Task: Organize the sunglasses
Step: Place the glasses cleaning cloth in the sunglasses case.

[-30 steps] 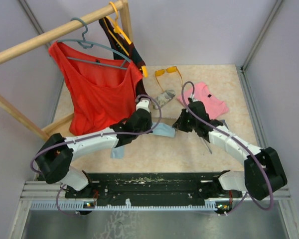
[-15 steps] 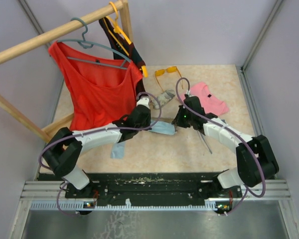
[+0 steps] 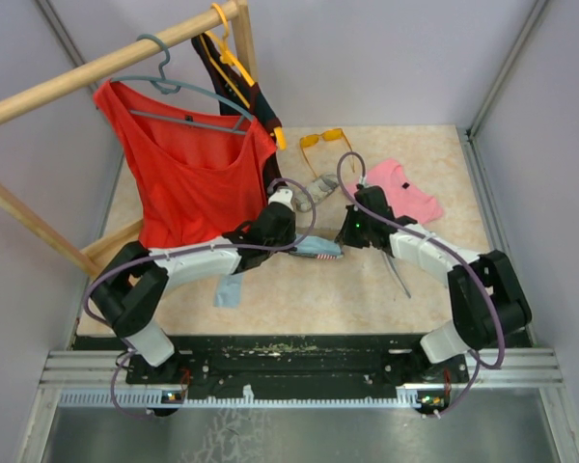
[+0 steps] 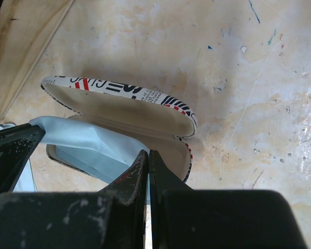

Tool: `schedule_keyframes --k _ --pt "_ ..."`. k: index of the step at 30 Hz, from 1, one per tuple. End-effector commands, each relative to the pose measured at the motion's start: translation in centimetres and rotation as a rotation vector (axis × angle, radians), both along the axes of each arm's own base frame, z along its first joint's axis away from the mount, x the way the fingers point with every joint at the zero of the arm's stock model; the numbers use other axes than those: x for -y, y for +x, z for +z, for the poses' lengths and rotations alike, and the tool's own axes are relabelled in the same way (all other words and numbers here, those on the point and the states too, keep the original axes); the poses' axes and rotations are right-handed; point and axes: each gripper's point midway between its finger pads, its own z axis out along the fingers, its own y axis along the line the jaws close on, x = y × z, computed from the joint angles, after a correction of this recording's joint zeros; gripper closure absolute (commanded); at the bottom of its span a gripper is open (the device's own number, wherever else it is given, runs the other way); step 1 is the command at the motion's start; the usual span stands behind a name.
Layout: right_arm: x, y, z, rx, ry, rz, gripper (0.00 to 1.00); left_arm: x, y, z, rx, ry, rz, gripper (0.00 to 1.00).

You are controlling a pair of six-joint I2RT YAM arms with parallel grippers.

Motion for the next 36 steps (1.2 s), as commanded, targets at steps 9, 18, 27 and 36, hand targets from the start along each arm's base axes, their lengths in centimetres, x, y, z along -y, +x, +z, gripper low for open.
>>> schedule_keyframes --k 9,18,27,36 --pt "-0.7 3.1 2.1 0.091 0.021 0.002 1.0 0.6 1.5 0.1 0.024 -0.02 -0.003 1.0" --pt "-0.7 3.7 2.1 0.1 0.021 -0.001 1.0 0.5 2.1 -0.6 0.018 -0.021 0.007 1.0" --pt "-0.7 4.2 2.0 0.107 0.02 -0.006 1.0 0.3 2.6 -0.6 0.027 -0.025 0.017 1.0" --pt "-0.6 4.5 1.9 0.113 0.018 -0.011 1.0 0.5 3.0 -0.8 0.03 -0.026 0.006 1.0"
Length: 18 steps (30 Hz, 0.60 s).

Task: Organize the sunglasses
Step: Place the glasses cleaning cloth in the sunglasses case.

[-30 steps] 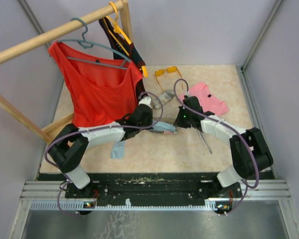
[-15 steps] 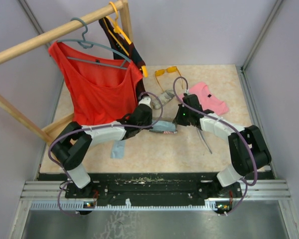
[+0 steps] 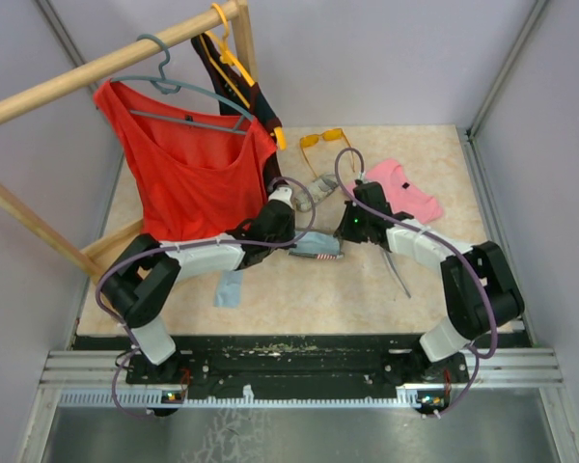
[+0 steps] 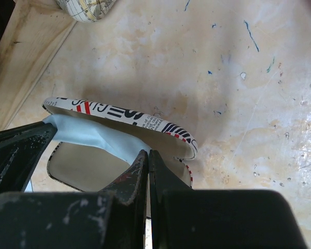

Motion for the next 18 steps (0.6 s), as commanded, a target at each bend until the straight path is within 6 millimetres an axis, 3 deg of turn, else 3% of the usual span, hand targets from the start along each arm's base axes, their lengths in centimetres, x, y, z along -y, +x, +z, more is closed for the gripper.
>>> schedule_keyframes --k 1,18 --pt "-0.38 2.68 2.31 0.093 0.017 -0.006 1.0 0.79 1.09 0.86 0.031 -0.026 -0.009 1.0" --pt "-0.11 3.01 2.3 0.098 0.016 -0.012 1.0 0.54 1.58 1.15 0.044 -0.029 0.005 1.0"
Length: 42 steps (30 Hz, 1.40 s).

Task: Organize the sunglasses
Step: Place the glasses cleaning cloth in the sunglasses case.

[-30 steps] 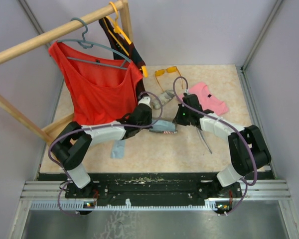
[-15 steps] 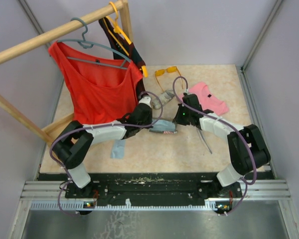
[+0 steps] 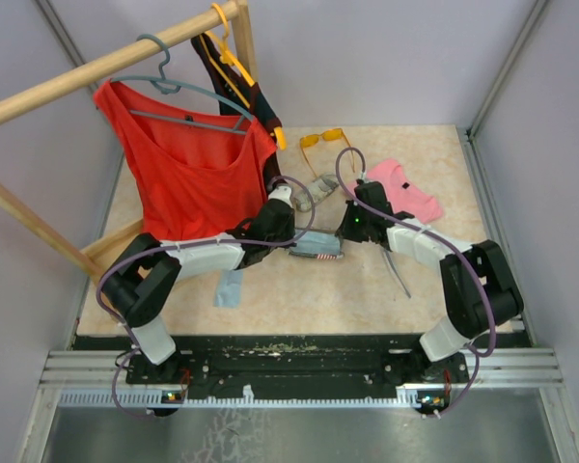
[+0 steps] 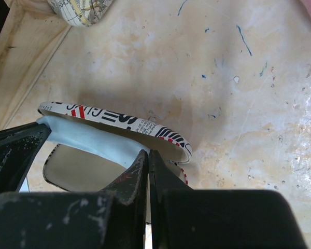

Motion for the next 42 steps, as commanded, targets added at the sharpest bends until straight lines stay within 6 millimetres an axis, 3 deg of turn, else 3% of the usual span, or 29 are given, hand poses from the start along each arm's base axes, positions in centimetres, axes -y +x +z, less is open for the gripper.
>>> schedule_keyframes --k 1,42 --pt "-0.56 2.65 2.57 0.097 0.024 -0.003 1.0 0.54 1.21 1.18 0.038 -0.025 0.002 1.0" --pt "-0.33 2.84 2.16 0.091 0.009 -0.005 1.0 0.82 1.67 1.22 0.044 -0.041 -0.001 0.99"
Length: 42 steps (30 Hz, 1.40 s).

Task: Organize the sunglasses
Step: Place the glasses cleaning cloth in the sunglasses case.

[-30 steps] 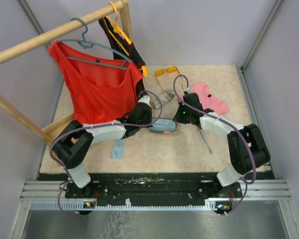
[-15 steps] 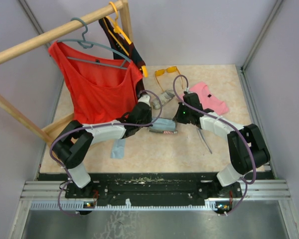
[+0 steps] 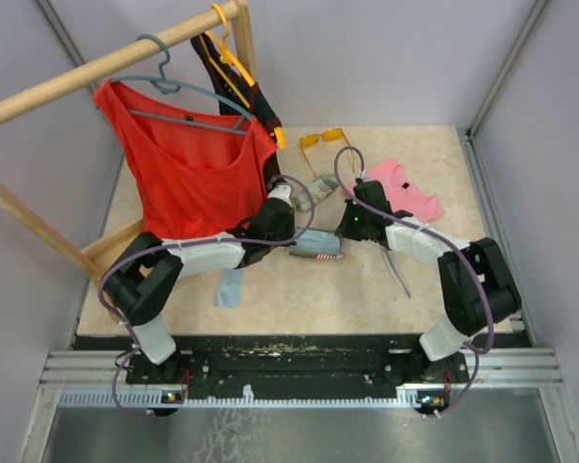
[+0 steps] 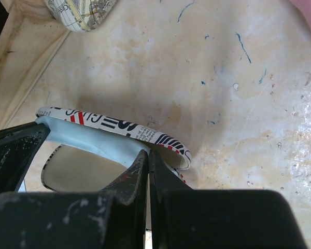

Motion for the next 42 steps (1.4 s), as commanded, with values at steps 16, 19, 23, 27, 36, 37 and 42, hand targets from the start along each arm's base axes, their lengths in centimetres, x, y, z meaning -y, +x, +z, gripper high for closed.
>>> schedule_keyframes --k 16,19,23,27,36,37,42 --pt "-0.4 2.6 2.7 0.094 0.024 -0.008 0.94 0.6 1.3 1.6 0.047 -0.028 0.006 0.88" --pt "-0.4 2.6 2.9 0.099 0.027 -0.008 0.9 0.5 1.3 1.6 0.046 -0.027 0.009 0.86" --pt "-0.4 2.6 2.9 0.099 0.027 -0.005 0.85 0.4 1.3 1.4 0.044 -0.022 0.014 0.83" --pt "-0.4 2.5 2.9 0.099 0.025 -0.003 0.83 0.2 1.4 1.5 0.048 -0.02 0.023 0.82" --pt "0.2 2.5 3.3 0.113 -0.003 -0.014 0.77 -0.3 1.7 1.8 0.056 -0.015 0.046 0.76" --pt "0.3 2.5 3.4 0.114 -0.008 -0.016 0.77 -0.5 1.7 1.8 0.056 -0.011 0.05 0.76" --pt "1.0 2.5 4.4 0.148 -0.035 -0.023 0.75 -1.0 1.5 2.3 0.061 -0.013 0.066 0.73"
